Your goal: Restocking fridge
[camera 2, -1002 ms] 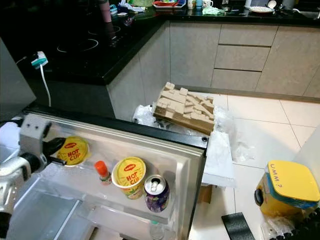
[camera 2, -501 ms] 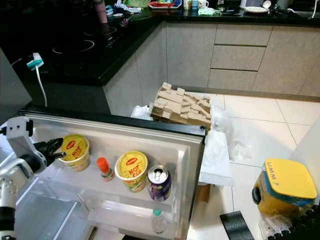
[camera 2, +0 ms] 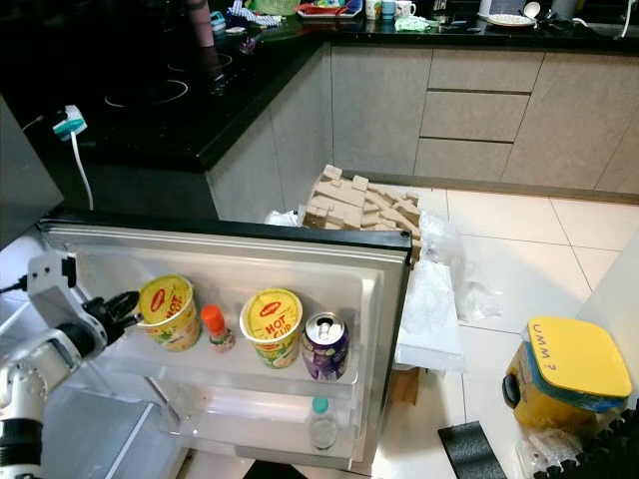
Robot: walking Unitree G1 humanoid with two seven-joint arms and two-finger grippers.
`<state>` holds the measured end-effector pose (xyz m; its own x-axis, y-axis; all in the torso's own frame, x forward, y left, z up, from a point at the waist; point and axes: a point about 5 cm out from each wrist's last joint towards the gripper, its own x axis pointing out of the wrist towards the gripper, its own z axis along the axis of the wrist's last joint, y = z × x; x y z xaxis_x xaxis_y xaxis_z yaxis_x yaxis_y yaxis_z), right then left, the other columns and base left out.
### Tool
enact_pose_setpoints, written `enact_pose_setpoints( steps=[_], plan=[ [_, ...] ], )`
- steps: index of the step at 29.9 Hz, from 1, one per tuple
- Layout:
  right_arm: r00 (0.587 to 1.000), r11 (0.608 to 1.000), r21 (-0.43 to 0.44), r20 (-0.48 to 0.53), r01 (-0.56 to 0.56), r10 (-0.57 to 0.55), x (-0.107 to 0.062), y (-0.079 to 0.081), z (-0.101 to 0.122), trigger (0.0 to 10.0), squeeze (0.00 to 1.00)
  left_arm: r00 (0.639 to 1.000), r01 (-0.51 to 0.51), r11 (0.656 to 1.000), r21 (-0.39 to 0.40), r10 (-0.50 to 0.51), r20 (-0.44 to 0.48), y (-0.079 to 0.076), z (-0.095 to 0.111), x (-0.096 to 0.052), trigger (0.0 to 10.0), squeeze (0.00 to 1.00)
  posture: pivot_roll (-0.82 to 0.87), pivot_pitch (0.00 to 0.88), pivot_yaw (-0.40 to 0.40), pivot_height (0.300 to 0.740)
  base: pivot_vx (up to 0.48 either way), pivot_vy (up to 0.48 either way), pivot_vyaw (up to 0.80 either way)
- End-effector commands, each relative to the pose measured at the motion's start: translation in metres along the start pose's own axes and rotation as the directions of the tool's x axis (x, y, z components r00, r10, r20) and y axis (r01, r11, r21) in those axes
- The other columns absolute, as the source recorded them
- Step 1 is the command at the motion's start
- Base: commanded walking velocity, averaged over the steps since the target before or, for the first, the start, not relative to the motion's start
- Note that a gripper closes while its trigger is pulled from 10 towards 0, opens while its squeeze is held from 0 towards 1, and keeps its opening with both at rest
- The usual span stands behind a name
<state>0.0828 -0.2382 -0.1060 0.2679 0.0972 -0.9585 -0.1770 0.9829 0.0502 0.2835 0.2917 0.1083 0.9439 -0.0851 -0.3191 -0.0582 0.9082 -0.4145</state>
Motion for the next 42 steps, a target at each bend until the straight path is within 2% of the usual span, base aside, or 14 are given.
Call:
enact_pose_setpoints(
  steps=[1,2,3,5,8,9,10,11,12,14,31,33,38,42],
  plan=[
    [1.0,1.0,-0.007,-0.011,-0.006,0.006,0.0,0.001,-0.002,10.0,0.0,0.998,-0.045,0.998,-0.051,0.043,-0.043,0.009,-0.016,-0.001,10.0,0.0,-0.04,0.0,0.01,0.74,0.0,0.0,0.0],
    [1.0,1.0,-0.007,-0.011,-0.006,0.006,0.0,0.001,-0.002,10.0,0.0,0.998,-0.045,0.998,-0.051,0.043,-0.043,0.009,-0.016,-0.001,10.0,0.0,-0.04,0.0,0.01,0.74,0.0,0.0,0.0],
    [1.0,1.0,-0.006,-0.011,-0.006,0.005,0.0,0.002,-0.002,10.0,0.0,0.998,-0.057,0.997,-0.058,0.055,-0.041,0.011,-0.018,-0.002,10.0,0.71,-0.04,0.0,0.01,0.74,0.0,0.0,0.0],
    [1.0,1.0,-0.006,-0.011,-0.006,0.005,0.0,0.002,-0.002,10.0,0.0,0.998,-0.057,0.997,-0.058,0.055,-0.041,0.011,-0.018,-0.002,10.0,0.71,-0.04,0.0,0.01,0.74,0.0,0.0,0.0],
    [1.0,1.0,-0.006,-0.012,-0.005,0.005,0.0,0.001,-0.002,10.0,0.0,0.998,-0.058,0.997,-0.057,0.057,-0.024,0.011,-0.015,-0.002,10.0,1.0,-0.04,0.0,0.01,0.74,0.0,0.0,0.0],
    [1.0,1.0,-0.008,-0.012,-0.005,0.005,0.0,0.001,-0.002,10.0,0.0,0.999,-0.048,0.998,-0.05,0.049,0.009,0.011,-0.008,-0.003,10.0,0.57,-0.04,0.0,0.01,0.74,0.0,0.0,0.0],
    [1.0,1.0,-0.008,-0.012,-0.004,0.004,0.0,0.001,-0.002,10.0,0.0,0.999,-0.027,0.999,-0.031,0.028,0.032,0.01,-0.001,-0.005,10.0,0.31,-0.05,0.0,0.008,0.74,0.0,0.0,0.0],
    [1.0,1.0,-0.008,-0.012,-0.004,0.004,0.0,0.001,-0.002,10.0,0.0,0.999,-0.027,0.999,-0.031,0.028,0.032,0.01,-0.001,-0.005,10.0,0.31,-0.05,0.0,0.008,0.74,0.0,0.0,0.0],
    [1.0,1.0,-0.009,-0.012,-0.003,0.003,0.0,0.001,-0.002,10.0,0.0,0.999,-0.01,1.0,-0.015,0.011,0.047,0.009,0.003,-0.006,10.0,0.1,-0.05,0.0,0.008,0.74,0.0,0.0,0.0],
    [1.0,1.0,-0.01,-0.012,-0.003,0.003,0.0,0.0,-0.002,10.0,0.0,0.998,0.003,1.0,-0.005,-0.003,0.06,0.009,0.009,-0.008,10.0,0.0,-0.05,0.0,0.008,0.74,0.0,0.0,0.0],
    [1.0,1.0,-0.015,-0.014,-0.004,0.004,0.0,0.0,-0.001,10.0,0.0,0.969,0.196,0.979,0.059,-0.202,0.141,0.011,0.032,-0.034,10.0,0.0,-0.04,0.0,0.007,0.74,0.0,0.0,0.0],
    [1.0,1.0,-0.015,-0.014,-0.002,0.002,-0.001,-0.002,-0.001,10.0,0.0,0.944,0.303,0.947,0.103,-0.313,0.101,0.008,0.026,-0.047,10.0,0.0,-0.05,0.0,0.005,0.74,0.0,0.0,0.0],
    [1.0,1.0,-0.014,-0.015,-0.002,0.002,-0.001,-0.002,-0.001,10.0,0.0,0.913,0.389,0.913,0.12,-0.399,0.079,0.007,0.02,-0.06,10.0,0.0,-0.05,0.0,0.006,0.74,0.0,0.0,0.0],
    [1.0,1.0,-0.013,-0.016,-0.005,0.005,-0.001,-0.002,-0.001,10.0,0.0,0.849,0.514,0.84,0.173,-0.527,0.043,0.005,0.006,-0.083,10.0,0.0,-0.04,0.0,0.005,0.74,0.0,0.0,0.0]
  ],
)
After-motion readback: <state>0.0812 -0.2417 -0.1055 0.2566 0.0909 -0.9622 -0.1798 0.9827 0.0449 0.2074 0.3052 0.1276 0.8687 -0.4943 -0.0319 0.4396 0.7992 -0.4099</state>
